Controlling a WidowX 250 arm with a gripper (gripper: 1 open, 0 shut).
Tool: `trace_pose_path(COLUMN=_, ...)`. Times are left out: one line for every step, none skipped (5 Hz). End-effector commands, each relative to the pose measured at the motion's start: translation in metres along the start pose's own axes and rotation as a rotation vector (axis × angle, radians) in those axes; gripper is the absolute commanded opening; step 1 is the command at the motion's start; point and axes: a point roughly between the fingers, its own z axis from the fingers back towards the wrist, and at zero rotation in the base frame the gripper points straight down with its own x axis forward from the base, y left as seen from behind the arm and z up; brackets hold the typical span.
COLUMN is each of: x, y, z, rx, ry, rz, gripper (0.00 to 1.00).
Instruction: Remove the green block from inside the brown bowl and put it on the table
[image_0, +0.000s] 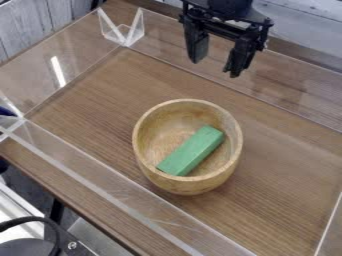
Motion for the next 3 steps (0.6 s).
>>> trace_pose_path(x=-0.005, y=0.000, z=-0.011, rx=0.005, ry=0.025, rz=-0.010, gripper=1.00)
trace_pose_path(x=-0.016, y=0.003, z=-0.025, rx=0.015, ry=0.049, rz=-0.030, gripper=1.00)
trace_pose_path(x=-0.023, y=0.005, z=-0.043, rx=0.019, ry=0.056, rz=-0.045, gripper=1.00)
